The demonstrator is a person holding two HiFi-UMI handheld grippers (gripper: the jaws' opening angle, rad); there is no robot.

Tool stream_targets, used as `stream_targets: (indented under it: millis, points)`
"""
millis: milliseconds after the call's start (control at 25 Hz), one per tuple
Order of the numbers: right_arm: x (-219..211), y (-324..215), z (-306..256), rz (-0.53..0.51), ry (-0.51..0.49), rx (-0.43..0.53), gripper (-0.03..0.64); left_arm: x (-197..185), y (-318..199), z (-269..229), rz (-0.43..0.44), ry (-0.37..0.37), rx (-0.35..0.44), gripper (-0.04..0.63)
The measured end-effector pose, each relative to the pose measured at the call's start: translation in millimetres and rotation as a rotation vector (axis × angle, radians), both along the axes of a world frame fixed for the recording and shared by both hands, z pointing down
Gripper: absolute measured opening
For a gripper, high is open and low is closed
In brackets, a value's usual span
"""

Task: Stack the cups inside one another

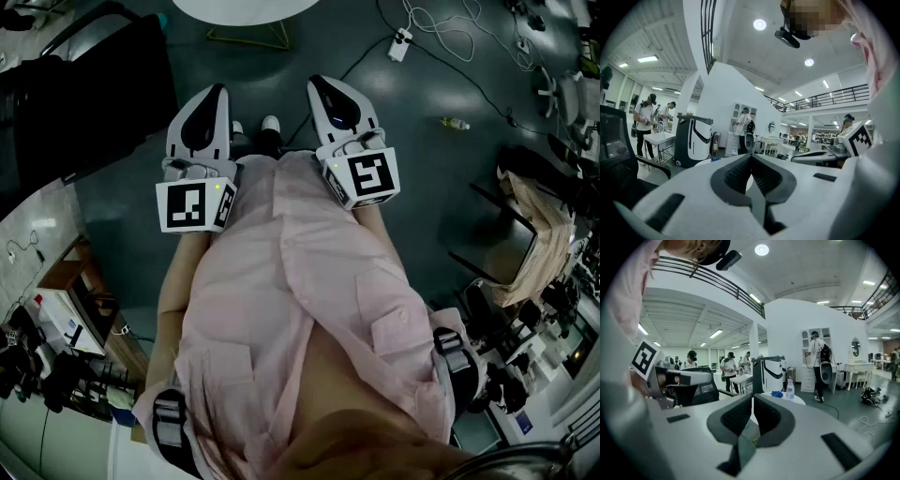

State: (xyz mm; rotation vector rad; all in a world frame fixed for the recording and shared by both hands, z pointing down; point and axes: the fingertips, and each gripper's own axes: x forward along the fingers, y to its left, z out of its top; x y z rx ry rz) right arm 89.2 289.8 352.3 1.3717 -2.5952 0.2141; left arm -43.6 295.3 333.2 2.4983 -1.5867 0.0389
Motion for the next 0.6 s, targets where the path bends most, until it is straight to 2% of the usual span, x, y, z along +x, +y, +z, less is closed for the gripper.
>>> stream_targets:
  millis: [200, 600]
  points:
    - [15, -2, -4, -0.003, 0.003, 0.013, 0.037, -8, -7, -5, -0.082, 0.022, 0.009, 0.015]
    - [26, -4, -1, -0.025, -0.004, 0.009, 0.037, 15, 3, -4, -0.035, -0.033, 0.015, 0.016]
